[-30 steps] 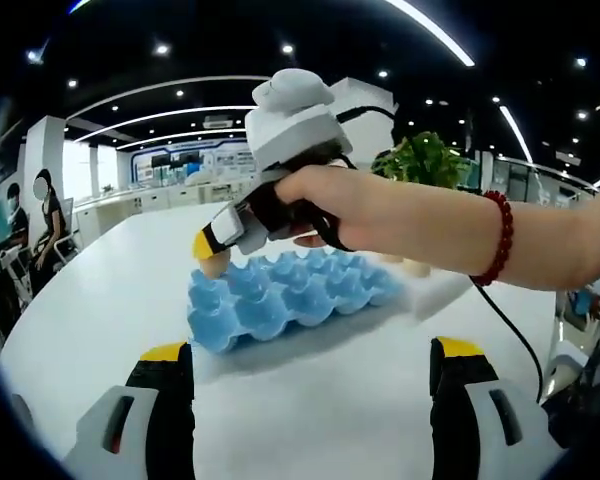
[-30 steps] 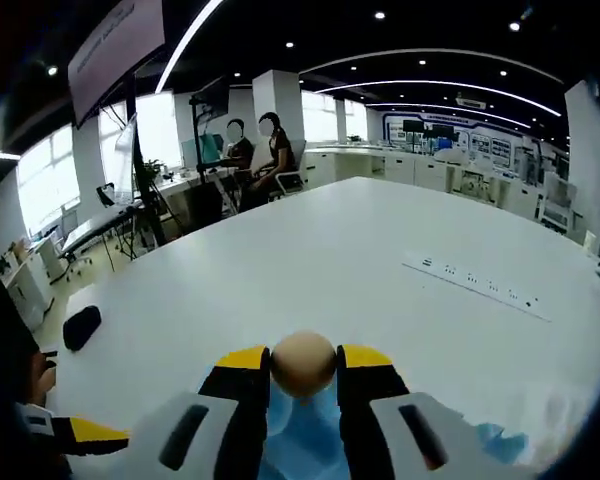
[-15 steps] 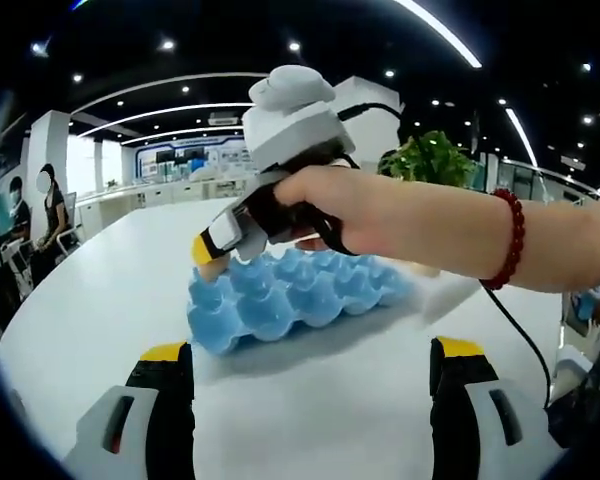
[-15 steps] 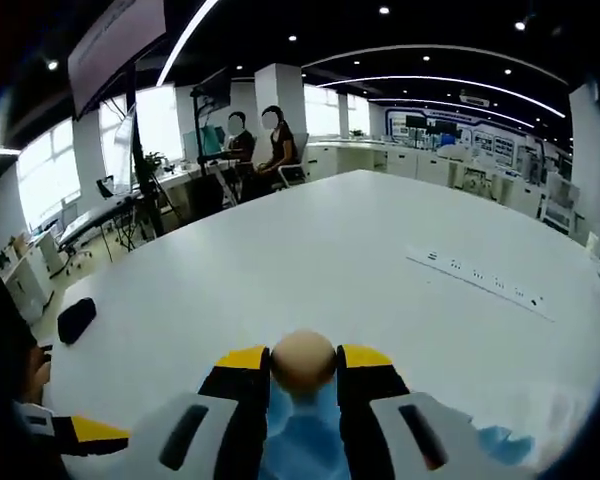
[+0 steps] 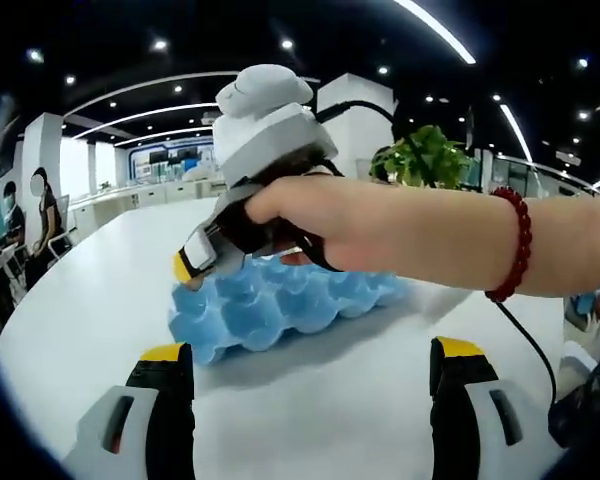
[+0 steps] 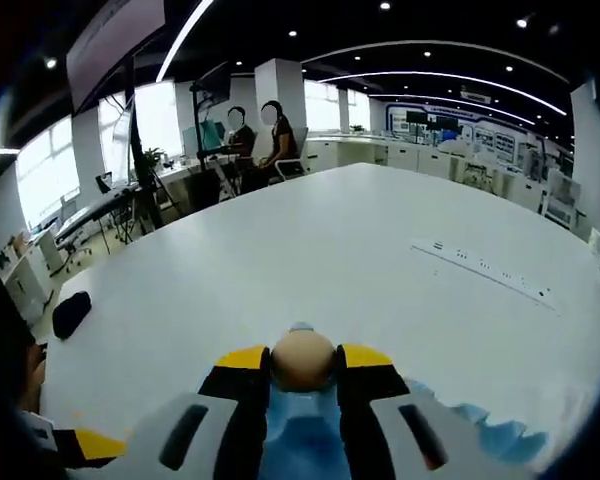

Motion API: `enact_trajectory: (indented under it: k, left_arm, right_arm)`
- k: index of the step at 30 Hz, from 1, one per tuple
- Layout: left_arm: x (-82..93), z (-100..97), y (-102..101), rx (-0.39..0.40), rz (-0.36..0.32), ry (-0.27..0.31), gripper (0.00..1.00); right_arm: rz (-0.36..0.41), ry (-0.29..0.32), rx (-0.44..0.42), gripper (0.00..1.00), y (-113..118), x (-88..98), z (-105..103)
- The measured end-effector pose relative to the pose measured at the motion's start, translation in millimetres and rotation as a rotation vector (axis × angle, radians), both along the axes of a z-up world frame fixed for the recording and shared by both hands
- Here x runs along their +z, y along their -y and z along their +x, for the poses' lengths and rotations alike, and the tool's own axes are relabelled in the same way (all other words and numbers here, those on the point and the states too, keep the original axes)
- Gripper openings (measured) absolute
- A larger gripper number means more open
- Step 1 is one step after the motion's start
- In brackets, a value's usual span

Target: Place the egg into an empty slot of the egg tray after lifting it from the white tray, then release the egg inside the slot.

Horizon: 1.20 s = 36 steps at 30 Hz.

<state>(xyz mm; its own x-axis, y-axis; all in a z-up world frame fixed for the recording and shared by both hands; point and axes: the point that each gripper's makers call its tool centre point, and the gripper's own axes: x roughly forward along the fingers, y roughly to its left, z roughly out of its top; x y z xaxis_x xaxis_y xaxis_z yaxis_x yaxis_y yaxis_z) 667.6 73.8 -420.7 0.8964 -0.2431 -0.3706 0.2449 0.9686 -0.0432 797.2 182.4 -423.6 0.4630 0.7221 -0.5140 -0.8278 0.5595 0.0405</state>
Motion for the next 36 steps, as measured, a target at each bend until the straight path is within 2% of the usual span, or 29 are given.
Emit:
enact_trajectory:
  k: [6, 11, 13, 20, 23, 27, 36]
  left_arm:
    - [-3.7, 2.4, 1.2, -0.012, 0.005, -0.008, 1.00]
    - [-3.0, 3.6, -0.9, -0.010, 0.001, -0.002, 1.00]
    - [-3.4, 4.8, -1.9, -0.011, 0.001, -0.002, 1.00]
    - [-3.5, 6.0, -4.3, -0.007, 0.000, -0.004, 1.00]
    - [-1.4, 6.7, -3.9, -0.006, -0.006, 0.003, 1.00]
    - [-2.6, 7.1, -4.7, -0.002, -0.005, -0.003, 1.00]
    - [-1.7, 11.3, -1.6, -0.007, -0.018, 0.006, 1.00]
  right_arm:
    - [-0.022, 0.032, 0.028, 0.28, -5.9, -1.2, 1.7]
    - [-0.047, 0.070, 0.036, 0.34, -5.5, -1.2, 7.3]
    - [-0.021, 0.063, 0.030, 0.35, -5.2, 0.1, 9.9]
    - [-0.016, 0.057, 0.029, 0.40, -4.6, -0.7, 11.6]
    - [0.035, 0.015, 0.036, 0.50, -5.9, 2.0, 9.4]
    - [0.051, 0.040, 0.038, 0.51, 0.4, 5.2, 9.6]
    - [0.073, 0.067, 0.047, 0.60, 14.8, 14.8, 13.4]
